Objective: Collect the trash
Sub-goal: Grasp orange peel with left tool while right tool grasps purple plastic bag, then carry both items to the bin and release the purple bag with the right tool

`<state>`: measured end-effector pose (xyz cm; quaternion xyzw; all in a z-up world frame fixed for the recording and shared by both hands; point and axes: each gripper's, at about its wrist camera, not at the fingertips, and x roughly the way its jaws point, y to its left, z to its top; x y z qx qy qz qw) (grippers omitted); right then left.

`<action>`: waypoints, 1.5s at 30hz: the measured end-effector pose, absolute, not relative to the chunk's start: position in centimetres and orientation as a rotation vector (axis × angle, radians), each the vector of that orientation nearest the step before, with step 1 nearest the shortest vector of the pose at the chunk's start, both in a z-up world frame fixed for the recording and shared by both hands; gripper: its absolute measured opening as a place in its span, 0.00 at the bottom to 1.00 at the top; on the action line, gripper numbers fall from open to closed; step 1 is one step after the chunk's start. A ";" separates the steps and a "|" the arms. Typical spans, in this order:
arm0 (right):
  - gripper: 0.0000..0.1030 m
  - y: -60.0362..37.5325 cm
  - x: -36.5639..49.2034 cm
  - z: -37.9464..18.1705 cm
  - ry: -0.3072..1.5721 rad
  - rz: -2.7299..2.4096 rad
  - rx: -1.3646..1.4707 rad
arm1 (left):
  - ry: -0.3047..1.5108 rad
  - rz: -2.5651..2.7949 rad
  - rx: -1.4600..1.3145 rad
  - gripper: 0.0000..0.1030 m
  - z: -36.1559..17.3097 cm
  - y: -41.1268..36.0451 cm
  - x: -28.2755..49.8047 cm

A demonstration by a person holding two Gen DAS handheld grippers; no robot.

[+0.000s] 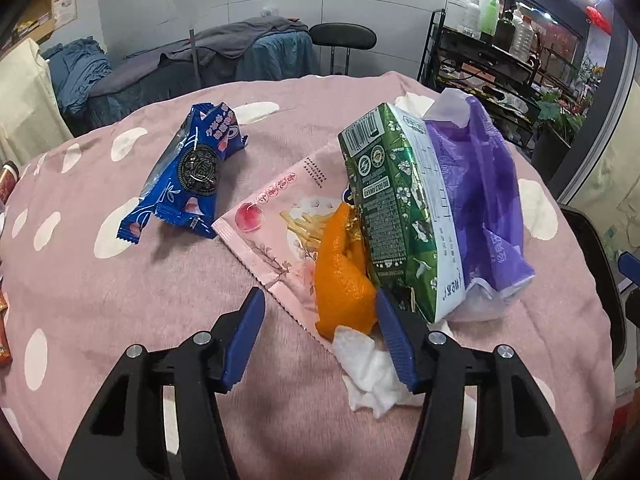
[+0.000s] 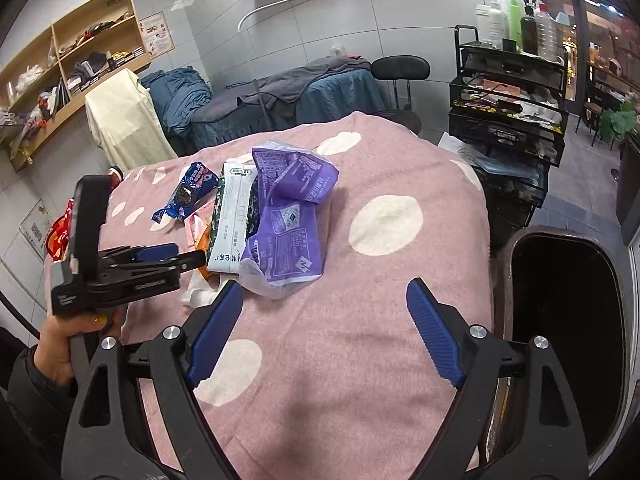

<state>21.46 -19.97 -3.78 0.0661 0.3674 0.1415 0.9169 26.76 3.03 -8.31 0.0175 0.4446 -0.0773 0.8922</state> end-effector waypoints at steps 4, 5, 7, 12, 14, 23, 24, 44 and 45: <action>0.81 -19.3 22.5 -4.0 0.773 0.303 0.130 | 0.942 -0.186 0.071 0.50 -8.6 2.3 28.1; 0.81 -19.0 22.9 -4.1 0.779 0.310 0.128 | 0.941 -0.186 0.082 0.49 -8.6 2.2 28.3; 0.81 -18.4 23.7 -4.2 0.791 0.327 0.128 | 0.943 -0.194 0.082 0.43 -8.6 2.1 28.6; 0.81 -16.8 26.3 -4.8 0.836 0.346 0.126 | 0.948 -0.221 0.047 0.30 -8.6 2.1 28.9; 0.79 -16.3 27.8 -5.1 0.863 0.350 0.145 | 0.939 -0.219 0.047 0.28 -8.6 2.0 28.8; 0.37 -14.0 32.3 -7.0 0.968 0.337 0.137 | 0.866 -0.179 -0.024 0.24 -7.1 3.5 27.1; 0.26 -13.9 32.5 -7.1 0.969 0.331 0.131 | 0.859 -0.173 -0.035 0.24 -6.9 3.8 26.8; 0.14 -21.5 23.8 -3.0 0.768 0.299 0.249 | 0.718 -0.252 -0.134 0.24 -3.2 1.7 18.9; 0.14 -22.2 23.3 -2.8 0.758 0.289 0.258 | 0.715 -0.267 -0.135 0.24 -3.2 1.2 18.6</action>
